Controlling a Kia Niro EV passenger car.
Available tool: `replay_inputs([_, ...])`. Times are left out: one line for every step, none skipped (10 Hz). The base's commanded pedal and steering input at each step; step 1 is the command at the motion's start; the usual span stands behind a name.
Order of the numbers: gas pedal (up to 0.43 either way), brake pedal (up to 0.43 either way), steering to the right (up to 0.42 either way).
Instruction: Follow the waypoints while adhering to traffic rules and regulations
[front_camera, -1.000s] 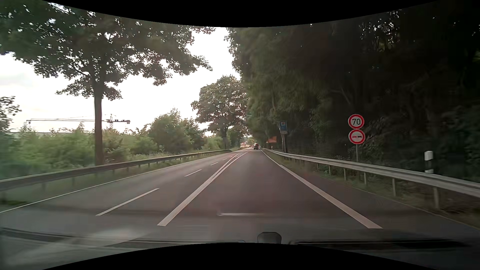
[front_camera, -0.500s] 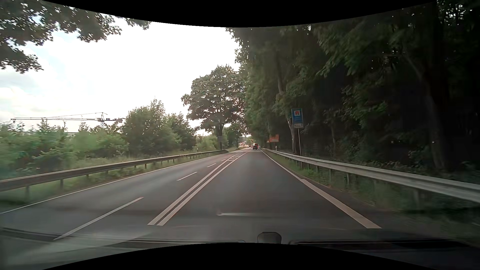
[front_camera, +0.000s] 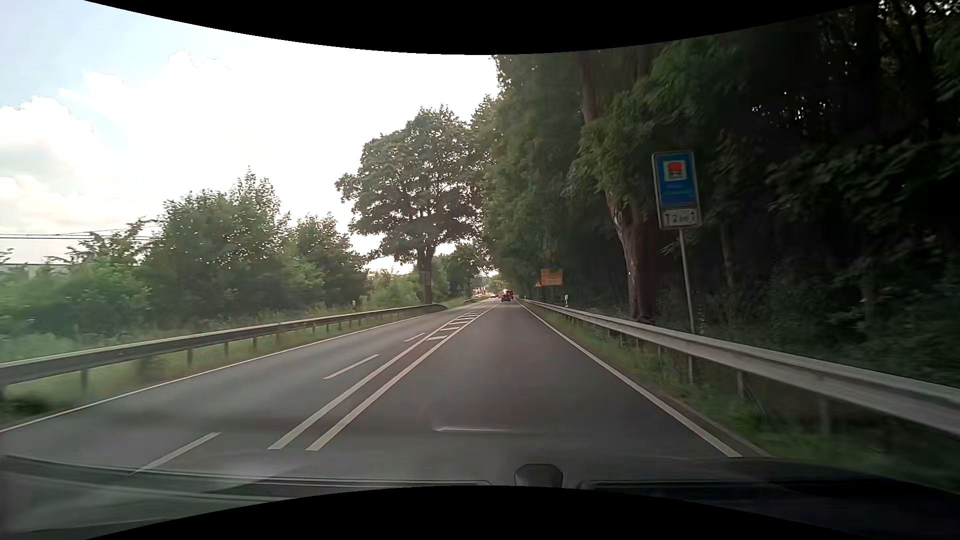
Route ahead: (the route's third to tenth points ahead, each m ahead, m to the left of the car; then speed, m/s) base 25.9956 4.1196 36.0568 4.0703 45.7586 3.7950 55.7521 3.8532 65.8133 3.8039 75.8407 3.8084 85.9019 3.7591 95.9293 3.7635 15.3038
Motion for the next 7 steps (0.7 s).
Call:
replay_inputs([0.138,0.000,0.003])
replay_inputs([0.138,0.000,0.003])
replay_inputs([0.138,0.000,0.003])
replay_inputs([0.138,0.000,0.003])
replay_inputs([0.138,0.000,0.003])
replay_inputs([0.138,0.000,0.003])
replay_inputs([0.138,0.000,0.002])
